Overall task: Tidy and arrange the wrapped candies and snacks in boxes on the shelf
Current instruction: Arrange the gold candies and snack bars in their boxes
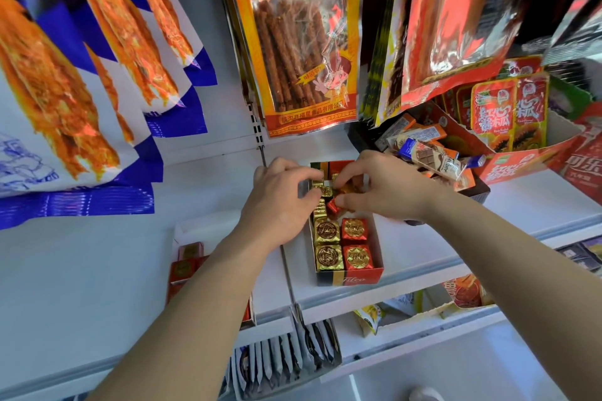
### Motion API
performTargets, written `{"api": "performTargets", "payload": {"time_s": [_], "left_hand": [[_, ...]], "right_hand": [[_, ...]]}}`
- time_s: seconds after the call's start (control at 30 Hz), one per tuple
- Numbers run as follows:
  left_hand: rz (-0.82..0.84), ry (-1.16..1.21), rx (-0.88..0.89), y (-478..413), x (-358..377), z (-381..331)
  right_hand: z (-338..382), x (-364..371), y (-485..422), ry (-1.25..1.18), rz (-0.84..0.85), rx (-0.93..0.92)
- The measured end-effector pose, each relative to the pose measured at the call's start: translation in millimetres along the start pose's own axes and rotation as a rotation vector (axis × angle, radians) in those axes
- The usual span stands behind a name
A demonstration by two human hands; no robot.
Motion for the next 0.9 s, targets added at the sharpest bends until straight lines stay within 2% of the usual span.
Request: {"api": "performTargets", "payload": {"time_s": [0.17, 0.37, 0.63, 0.9], "left_hand": [[0.021, -0.021, -0.046, -5.5, 4.6, 0.1], [0.035, -0.020, -0.100, -6.7, 7.3, -3.1], [0.029, -0.006, -0.123, -9.8, 6.5, -5.3], [-0.055, -0.183, 0.101, -6.7, -1.1, -20.6]], "right_hand": [[-0.2, -1.0, -2.4, -0.018, -0.016, -0.011], [-9.5, -0.6, -1.3, -0.100, -0.098, 0.074], [-10.7, -1.5, 0.5, -0.146, -0.090, 0.079], [-13.9, -1.5, 1.4, -0.183, -0.180, 0.093]]}}
Point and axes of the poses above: each hand's wrist, its own y-axis away from the middle knuckle, its own x-axis out of the palm, z = x × y, the point moved 5 cm from there along -y, towards the middle knuckle, and after that the axes turned 5 degrees about y, right-handed, at the moved point
